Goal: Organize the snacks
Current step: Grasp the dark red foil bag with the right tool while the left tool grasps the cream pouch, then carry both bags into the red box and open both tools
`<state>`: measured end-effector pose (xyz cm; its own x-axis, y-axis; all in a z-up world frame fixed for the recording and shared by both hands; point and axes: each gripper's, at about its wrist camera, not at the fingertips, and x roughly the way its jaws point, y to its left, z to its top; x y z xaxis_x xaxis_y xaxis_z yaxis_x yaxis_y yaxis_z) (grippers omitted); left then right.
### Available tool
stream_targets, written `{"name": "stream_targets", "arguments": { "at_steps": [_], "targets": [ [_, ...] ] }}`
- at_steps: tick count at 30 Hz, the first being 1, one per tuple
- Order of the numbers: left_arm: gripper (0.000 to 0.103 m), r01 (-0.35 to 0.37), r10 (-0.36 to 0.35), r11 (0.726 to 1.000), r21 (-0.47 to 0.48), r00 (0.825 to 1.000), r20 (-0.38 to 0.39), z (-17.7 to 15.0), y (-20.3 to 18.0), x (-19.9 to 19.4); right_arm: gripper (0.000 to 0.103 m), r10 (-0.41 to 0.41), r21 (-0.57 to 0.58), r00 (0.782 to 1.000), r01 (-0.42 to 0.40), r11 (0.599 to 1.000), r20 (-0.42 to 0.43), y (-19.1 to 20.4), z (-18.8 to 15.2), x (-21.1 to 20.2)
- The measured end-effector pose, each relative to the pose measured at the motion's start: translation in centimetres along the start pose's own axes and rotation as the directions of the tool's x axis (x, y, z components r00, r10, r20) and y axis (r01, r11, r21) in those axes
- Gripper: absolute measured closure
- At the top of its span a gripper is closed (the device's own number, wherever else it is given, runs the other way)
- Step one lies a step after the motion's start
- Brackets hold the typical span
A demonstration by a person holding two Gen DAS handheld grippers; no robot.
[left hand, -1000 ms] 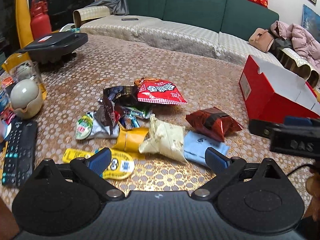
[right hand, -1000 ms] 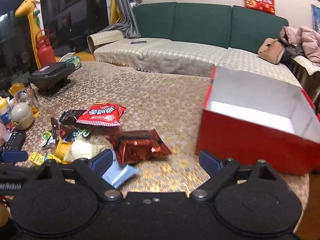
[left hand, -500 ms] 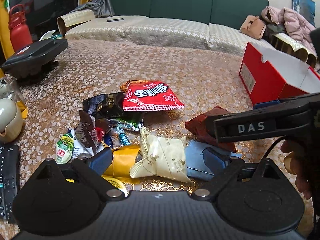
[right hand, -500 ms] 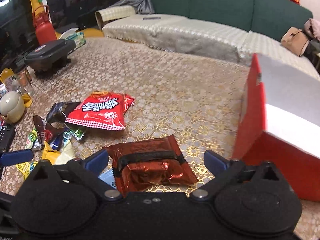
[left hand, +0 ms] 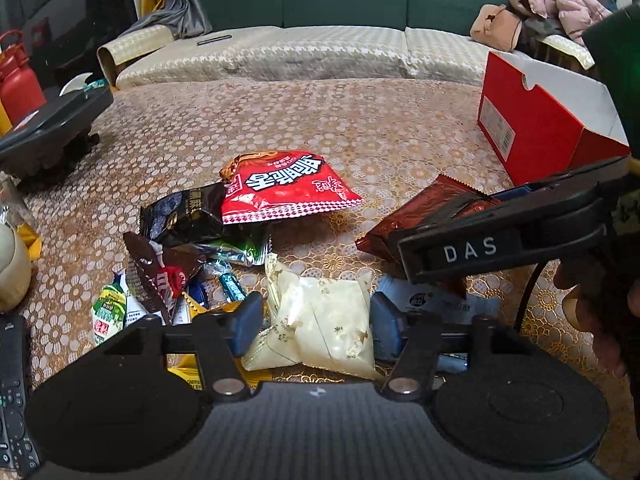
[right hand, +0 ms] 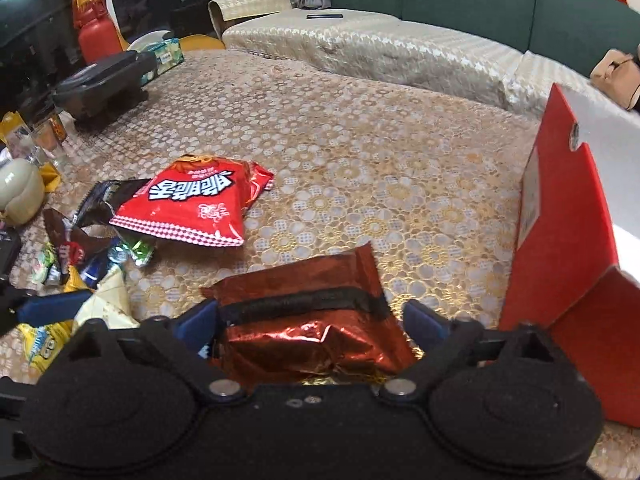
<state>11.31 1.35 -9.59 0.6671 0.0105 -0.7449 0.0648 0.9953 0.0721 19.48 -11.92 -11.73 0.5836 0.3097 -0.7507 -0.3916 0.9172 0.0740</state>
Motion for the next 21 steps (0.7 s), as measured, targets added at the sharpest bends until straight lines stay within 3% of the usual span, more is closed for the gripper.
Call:
{"name": "stream_targets", "arguments": {
  "at_steps": [9,21],
  "targets": [
    [0.054,-0.006,0.006,1.0,-0.003,1.0,0.001,0.1,-0.1,0.0,0.039,0.025,0.009,0.999,-0.025,1.0,0.029,0.4,-0.2,-0.7],
    [0.056,0.016,-0.016,0.998,-0.055,1.0,-0.003,0.8,0.1,-2.1,0.042,0.044,0.068,0.994,-0.051,0.996,0.099,0.1,-0.3,-5.7]
  ]
}}
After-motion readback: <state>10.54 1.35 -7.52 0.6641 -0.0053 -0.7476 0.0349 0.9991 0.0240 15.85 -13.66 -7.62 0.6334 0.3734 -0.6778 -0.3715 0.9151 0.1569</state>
